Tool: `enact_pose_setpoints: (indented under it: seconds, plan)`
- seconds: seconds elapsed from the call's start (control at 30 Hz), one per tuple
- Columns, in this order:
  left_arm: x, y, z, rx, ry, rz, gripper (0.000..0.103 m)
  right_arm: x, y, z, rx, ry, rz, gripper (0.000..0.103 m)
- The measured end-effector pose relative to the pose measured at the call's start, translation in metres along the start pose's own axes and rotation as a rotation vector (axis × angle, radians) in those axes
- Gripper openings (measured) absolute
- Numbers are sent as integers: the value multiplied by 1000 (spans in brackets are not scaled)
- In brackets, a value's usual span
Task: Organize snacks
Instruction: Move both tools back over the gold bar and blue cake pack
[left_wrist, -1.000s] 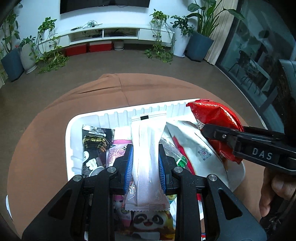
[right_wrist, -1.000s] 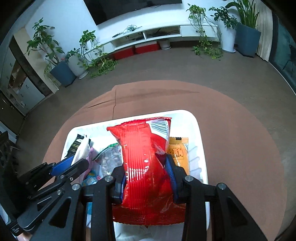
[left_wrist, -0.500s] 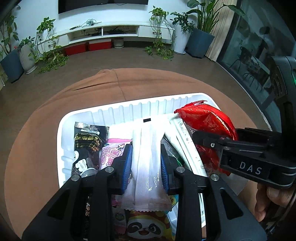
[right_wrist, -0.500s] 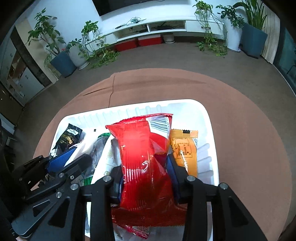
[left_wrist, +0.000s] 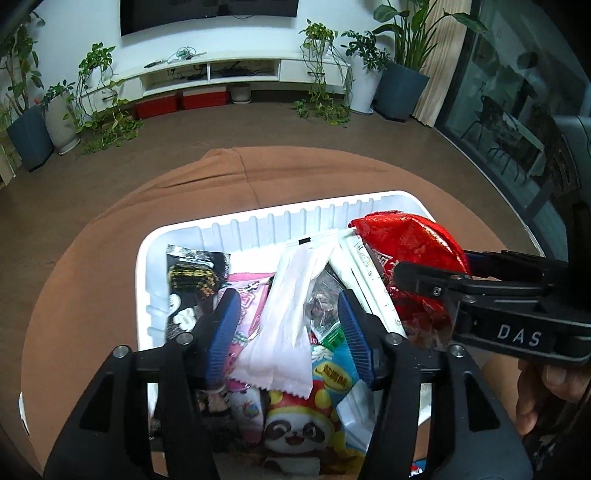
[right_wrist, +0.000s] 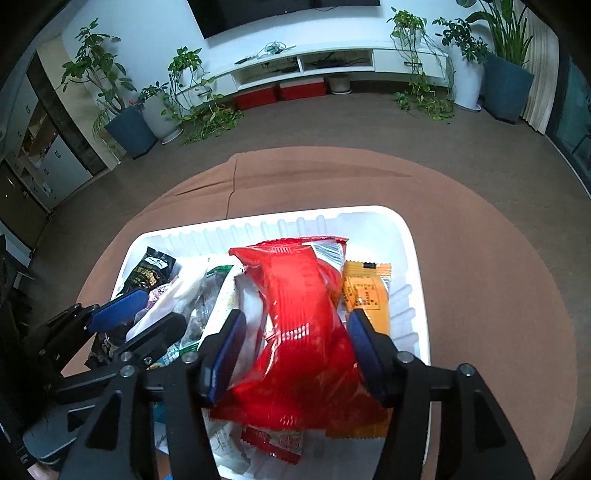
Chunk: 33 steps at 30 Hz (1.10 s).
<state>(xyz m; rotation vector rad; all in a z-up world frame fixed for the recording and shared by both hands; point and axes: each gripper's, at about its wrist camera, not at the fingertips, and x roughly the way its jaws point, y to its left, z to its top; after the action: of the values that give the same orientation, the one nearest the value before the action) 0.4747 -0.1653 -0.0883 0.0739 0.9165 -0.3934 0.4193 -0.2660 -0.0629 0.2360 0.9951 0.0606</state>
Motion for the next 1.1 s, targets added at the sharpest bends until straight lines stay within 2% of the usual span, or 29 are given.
enact_pose_setpoints:
  seconds: [0.13, 0.2, 0.37, 0.53, 0.6, 0.77, 0.9, 1.1]
  plan:
    - [-24, 0, -5, 7, -37, 7, 67, -16, -2, -4, 4, -27, 8, 70]
    - [-37, -2, -9, 18, -51, 5, 79, -25, -2, -7, -2, -41, 7, 72]
    - [-63, -2, -26, 34, -63, -3, 89, -52, -4, -22, -8, -77, 46, 77]
    - [-83, -2, -52, 45, -45, -27, 90, -77, -3, -44, -14, -108, 82, 81]
    - [-90, -5, -65, 67, -34, -33, 93, -86, -2, -54, -24, -114, 94, 81]
    - [-108, -13, -100, 136, -11, -65, 94, -109, 5, -84, -76, -138, 114, 84]
    - [-119, -23, -129, 253, 0, -83, 94, -119, 12, -120, -137, -128, 137, 85]
    - [-119, -40, -159, 423, 52, -113, 94, -120, 8, -167, -147, -71, 187, 85]
